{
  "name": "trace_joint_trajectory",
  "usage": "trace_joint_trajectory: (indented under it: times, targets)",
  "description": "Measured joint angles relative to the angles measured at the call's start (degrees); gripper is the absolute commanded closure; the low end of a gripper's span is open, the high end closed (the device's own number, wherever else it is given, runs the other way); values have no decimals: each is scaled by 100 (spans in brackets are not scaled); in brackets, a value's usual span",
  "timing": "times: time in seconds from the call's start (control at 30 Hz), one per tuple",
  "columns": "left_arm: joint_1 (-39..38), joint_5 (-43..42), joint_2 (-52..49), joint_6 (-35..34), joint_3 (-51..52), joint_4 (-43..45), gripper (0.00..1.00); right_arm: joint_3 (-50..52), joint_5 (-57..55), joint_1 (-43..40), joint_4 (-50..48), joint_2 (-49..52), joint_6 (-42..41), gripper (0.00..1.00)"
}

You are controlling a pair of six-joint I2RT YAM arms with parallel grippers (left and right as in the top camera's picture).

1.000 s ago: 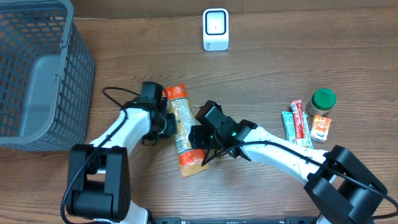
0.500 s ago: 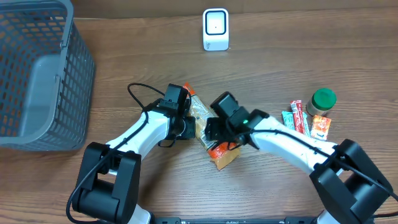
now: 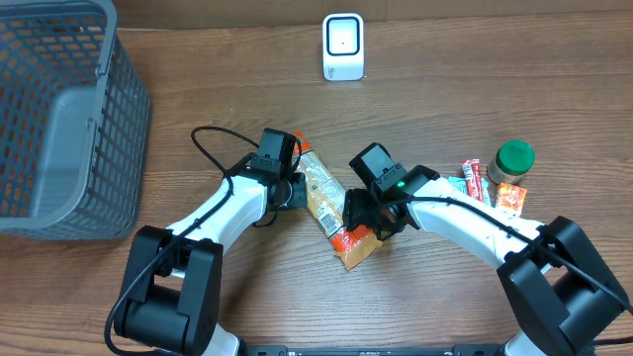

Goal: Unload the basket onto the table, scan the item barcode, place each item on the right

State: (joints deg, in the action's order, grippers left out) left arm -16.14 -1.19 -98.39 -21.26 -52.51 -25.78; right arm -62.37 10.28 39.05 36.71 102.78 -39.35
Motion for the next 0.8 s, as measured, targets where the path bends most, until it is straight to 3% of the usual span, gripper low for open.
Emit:
trace_joint_trajectory:
  times: [0.27,0.57,0.8]
  targets:
    - [0,-4,-33,-114,0,98,91,2,632,142,306,0,-4,29]
    - [0,-186,-42,-116,0,496,91,7,946,855,186,0,-4,26]
    - [-17,-614,-42,-131,0,831,91,9,1008,614,173,0,0,25]
